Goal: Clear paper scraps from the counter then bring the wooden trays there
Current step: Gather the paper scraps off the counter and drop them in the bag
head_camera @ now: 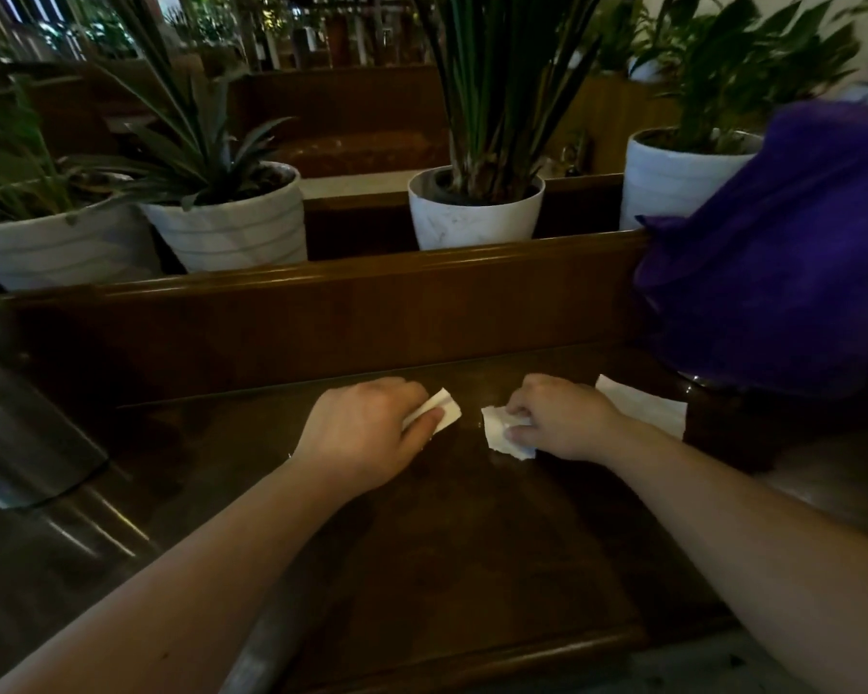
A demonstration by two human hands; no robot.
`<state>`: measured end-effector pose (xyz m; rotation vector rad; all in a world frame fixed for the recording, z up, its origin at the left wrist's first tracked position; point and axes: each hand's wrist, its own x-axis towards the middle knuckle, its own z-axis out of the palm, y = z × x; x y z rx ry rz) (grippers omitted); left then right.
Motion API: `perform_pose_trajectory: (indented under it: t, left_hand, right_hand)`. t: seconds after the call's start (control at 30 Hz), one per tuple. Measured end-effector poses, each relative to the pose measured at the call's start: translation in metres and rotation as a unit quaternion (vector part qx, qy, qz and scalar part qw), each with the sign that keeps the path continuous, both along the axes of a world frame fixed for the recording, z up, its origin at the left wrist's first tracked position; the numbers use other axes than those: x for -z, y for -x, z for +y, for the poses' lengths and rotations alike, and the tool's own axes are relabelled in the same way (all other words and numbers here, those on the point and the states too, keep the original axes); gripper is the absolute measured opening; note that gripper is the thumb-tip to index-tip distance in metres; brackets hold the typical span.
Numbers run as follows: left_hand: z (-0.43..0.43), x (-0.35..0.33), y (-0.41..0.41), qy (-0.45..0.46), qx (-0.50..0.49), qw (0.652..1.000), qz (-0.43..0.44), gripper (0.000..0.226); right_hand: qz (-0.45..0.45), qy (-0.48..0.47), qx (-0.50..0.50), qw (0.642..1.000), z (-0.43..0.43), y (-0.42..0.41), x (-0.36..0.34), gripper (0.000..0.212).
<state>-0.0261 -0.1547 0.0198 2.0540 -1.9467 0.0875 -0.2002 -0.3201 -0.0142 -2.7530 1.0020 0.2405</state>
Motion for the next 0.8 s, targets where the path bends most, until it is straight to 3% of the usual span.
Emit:
perform_pose_trajectory:
  t: [0.13, 0.27, 0.57, 0.8]
  left_hand:
    - [-0.012, 0.003, 0.006, 0.003, 0.007, 1.000, -0.003, 0.027]
    - [-0.025, 0.004, 0.021, -0.015, 0.021, 1.000, -0.004, 0.028]
    - [-0.066, 0.008, 0.062, -0.026, 0.059, 0.998, -0.015, 0.031]
    - [-0.088, 0.016, 0.081, -0.053, 0.083, 0.993, -0.060, 0.036]
  right_hand:
    - [-0.046, 0.010, -0.015, 0.999, 0.002, 0.007, 0.005, 0.016]
    - [-0.081, 0.030, -0.010, 0.996, -0.002, 0.026, 0.002, 0.009]
    - [-0.132, 0.052, 0.103, 0.984, -0.041, 0.094, -0.015, 0.009]
    - [-0.067, 0.044, 0.118, 0.990, -0.063, 0.117, -0.002, 0.017]
